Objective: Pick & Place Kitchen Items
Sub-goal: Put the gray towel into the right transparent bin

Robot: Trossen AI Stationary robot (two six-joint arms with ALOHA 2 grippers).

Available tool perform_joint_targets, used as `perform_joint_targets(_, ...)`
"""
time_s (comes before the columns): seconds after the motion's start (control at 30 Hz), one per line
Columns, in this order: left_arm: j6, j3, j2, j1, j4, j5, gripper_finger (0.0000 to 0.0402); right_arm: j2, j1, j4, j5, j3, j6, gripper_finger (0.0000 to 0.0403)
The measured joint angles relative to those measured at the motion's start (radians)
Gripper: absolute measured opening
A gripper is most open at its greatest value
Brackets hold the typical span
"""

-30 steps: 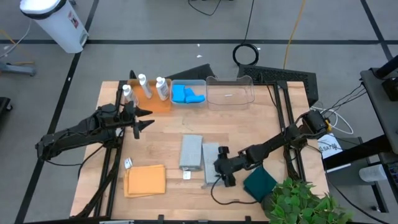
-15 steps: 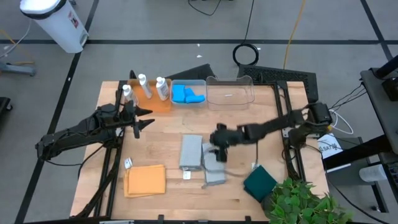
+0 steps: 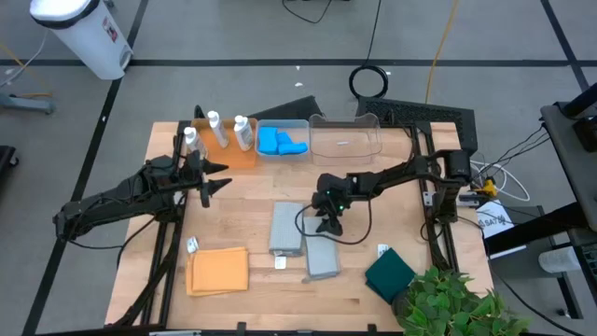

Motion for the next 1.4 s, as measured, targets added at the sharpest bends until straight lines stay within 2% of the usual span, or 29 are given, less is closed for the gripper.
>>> perform_joint_targets(0.17,-0.004,0.000,0.000,0.000,0.000,0.000,0.0237,0.015,0.034,-0.005,-0.025,0.001,-0.004,0.0223)
perform_joint_targets(0.27,-0.011,0.000,0.000,0.000,0.000,0.000,0.0237,0.016,0.037,-0.006,-0.024,0.001,-0.025,0.0204)
perform_joint_targets(0.4,-0.012,0.000,0.000,0.000,0.000,-0.001,0.0237,0.017,0.035,-0.010,-0.024,0.000,-0.041,0.0157)
perform_joint_targets(0.6,-0.012,0.000,0.000,0.000,0.000,-0.001,0.0237,0.018,0.024,-0.016,-0.030,-0.002,-0.090,0.0065)
perform_joint_targets(0.73,-0.012,0.000,0.000,0.000,-0.001,-0.001,0.0237,0.018,0.012,-0.015,-0.075,-0.002,-0.111,0.0013)
perform_joint_targets(0.97,-0.012,0.000,0.000,0.000,-0.001,-0.002,0.0237,-0.055,0.008,-0.026,-0.088,-0.004,-0.109,0.0007)
perform_joint_targets(1.17,-0.012,0.000,0.000,0.000,-0.001,-0.002,0.0237,-0.209,0.008,-0.047,0.044,-0.004,-0.079,0.0005)
perform_joint_targets(1.4,-0.013,0.000,0.000,0.000,-0.001,-0.002,0.0237,-0.407,0.008,-0.080,0.303,-0.003,-0.032,0.0004)
